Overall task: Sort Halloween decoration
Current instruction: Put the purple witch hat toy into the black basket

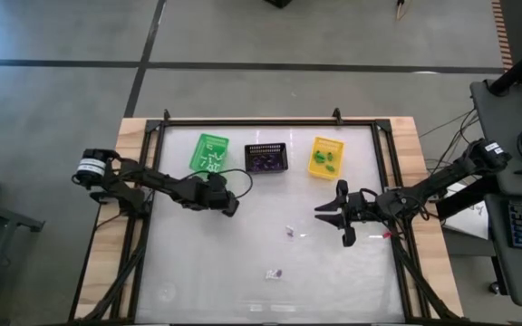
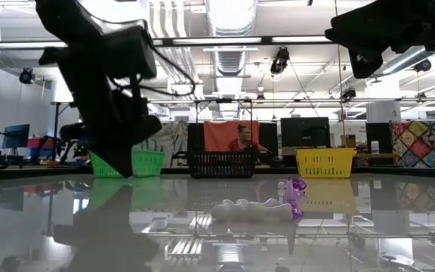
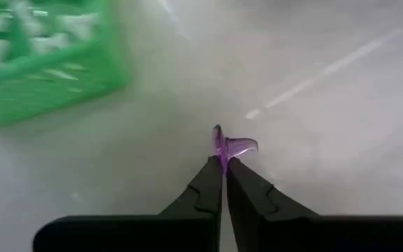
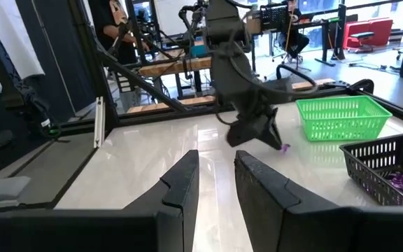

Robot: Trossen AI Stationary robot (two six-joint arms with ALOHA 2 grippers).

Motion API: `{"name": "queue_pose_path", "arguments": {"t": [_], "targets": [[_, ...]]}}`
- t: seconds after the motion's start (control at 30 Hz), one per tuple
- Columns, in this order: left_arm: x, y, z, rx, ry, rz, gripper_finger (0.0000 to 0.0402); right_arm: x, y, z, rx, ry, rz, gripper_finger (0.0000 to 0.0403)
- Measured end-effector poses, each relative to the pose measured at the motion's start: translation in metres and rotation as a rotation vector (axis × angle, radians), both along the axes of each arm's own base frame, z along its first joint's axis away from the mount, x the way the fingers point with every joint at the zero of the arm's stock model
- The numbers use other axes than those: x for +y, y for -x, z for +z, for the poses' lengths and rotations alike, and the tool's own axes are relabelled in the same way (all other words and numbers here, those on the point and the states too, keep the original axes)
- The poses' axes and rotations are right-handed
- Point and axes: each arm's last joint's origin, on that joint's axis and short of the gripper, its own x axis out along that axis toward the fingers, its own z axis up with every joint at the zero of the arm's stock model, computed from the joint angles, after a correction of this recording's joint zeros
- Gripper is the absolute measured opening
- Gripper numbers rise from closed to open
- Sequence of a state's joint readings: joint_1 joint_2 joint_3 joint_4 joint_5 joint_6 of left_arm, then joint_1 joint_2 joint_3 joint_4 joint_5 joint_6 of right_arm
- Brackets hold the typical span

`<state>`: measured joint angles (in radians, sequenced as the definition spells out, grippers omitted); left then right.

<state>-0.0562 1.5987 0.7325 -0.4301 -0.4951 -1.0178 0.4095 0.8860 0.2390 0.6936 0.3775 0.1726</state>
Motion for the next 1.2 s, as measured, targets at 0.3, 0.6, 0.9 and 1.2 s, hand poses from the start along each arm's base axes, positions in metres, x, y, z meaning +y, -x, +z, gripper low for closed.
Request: {"name": "queue_pose_path", "arguments": {"t": [0.3, 0.6, 0.9, 1.2], "targets": [[-0.008, -0.004, 0.028, -0.080, -0.014, -0.132, 0.0001, 0.000, 0.000, 0.000, 0.000, 0.000, -0.001, 0.0084], [0.000, -0.016, 0.046, -0.194, -0.055, -0.339, 0.0001, 0.000, 0.000, 0.000, 0.000, 0.003, 0.000, 0.0084], [0.060, -0.034, 0.071, -0.415, -0.220, -0.449, 0.0000, 0.000, 0.000, 0.000, 0.000, -0.001, 0.000, 0.0084], [0.097, -0.031, 0.065, -0.414, -0.248, -0.422, 0.0000, -0.001, 0.000, 0.000, -0.001, 0.008, -0.010, 0.0084]]}}
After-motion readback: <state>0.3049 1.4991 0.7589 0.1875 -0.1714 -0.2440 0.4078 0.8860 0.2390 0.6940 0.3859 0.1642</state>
